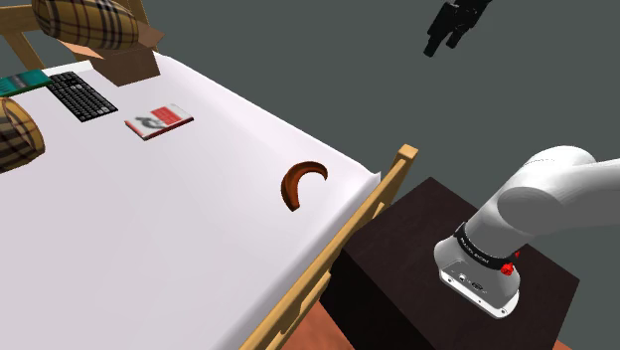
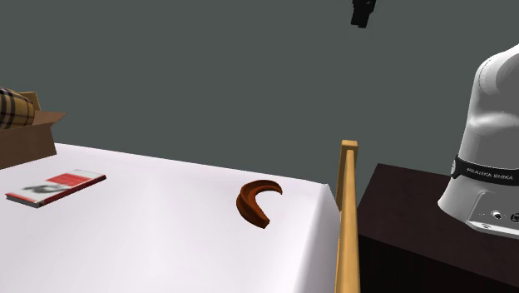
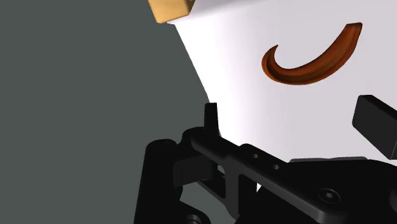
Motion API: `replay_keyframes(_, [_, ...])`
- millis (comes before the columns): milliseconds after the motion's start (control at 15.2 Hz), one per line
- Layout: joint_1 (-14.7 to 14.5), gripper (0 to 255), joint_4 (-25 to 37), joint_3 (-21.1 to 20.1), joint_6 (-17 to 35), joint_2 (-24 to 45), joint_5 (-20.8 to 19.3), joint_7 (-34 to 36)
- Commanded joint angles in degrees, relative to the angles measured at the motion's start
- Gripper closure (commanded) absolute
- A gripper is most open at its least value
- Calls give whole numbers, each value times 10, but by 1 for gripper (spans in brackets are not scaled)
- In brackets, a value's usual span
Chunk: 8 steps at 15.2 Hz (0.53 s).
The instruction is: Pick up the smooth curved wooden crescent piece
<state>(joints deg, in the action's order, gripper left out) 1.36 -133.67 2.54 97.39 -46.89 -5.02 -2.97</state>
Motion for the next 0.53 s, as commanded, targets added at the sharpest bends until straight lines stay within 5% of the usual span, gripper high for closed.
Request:
replay_keyframes(0, [0, 0, 0, 0, 0, 0, 0, 0])
replay_keyframes(462, [8, 0, -105, -28, 130, 28, 46, 104])
